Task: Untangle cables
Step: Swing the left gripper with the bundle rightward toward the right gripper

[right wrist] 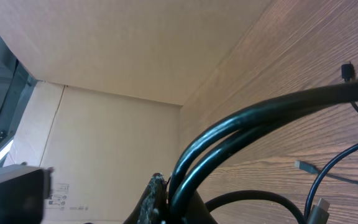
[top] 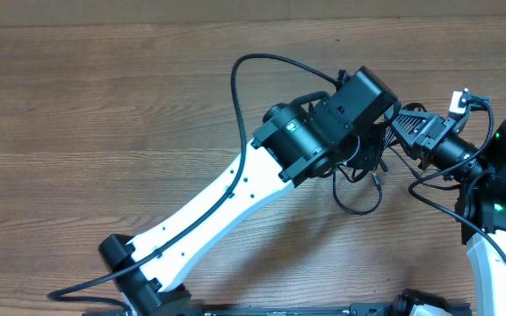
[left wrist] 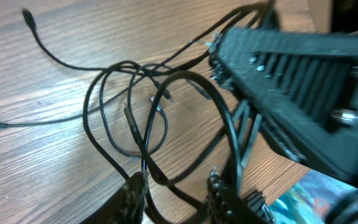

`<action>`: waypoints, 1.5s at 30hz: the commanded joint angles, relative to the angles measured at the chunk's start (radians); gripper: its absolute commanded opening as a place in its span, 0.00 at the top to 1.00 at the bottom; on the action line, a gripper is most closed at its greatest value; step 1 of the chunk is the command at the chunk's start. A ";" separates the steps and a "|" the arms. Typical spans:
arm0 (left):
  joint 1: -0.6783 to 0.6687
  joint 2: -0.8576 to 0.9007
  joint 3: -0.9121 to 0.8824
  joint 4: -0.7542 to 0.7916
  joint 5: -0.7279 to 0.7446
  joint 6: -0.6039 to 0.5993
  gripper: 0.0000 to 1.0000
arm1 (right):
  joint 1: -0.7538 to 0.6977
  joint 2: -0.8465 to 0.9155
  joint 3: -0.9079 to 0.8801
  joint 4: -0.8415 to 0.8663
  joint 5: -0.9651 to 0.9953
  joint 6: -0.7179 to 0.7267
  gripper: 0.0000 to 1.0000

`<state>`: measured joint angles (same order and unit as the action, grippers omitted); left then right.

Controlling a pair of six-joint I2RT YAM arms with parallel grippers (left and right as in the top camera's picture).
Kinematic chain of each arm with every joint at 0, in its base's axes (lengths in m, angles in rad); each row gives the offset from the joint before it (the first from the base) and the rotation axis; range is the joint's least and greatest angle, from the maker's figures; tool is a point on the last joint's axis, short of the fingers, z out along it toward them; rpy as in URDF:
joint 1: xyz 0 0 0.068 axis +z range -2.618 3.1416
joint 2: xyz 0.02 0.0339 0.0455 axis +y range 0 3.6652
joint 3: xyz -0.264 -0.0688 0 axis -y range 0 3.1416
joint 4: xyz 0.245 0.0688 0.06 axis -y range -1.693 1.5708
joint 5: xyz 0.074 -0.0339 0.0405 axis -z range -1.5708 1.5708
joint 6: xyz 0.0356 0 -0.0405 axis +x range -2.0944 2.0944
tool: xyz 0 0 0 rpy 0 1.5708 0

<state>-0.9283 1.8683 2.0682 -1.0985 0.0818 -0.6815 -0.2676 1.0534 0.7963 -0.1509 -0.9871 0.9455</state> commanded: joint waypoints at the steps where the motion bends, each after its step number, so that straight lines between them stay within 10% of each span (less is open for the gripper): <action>1: -0.003 0.052 0.008 0.016 0.075 -0.021 0.72 | 0.005 -0.002 0.007 0.006 -0.001 -0.012 0.96; 34: 0.143 0.047 0.009 0.074 0.545 -0.027 0.48 | 0.005 -0.002 0.007 0.006 0.003 -0.013 0.96; 45: 0.092 0.048 0.008 0.069 0.376 -0.060 0.47 | 0.005 -0.002 0.007 0.006 0.003 -0.012 0.96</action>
<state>-0.8085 1.9244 2.0682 -1.0210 0.5472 -0.7303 -0.2676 1.0538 0.7963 -0.1509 -0.9867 0.9421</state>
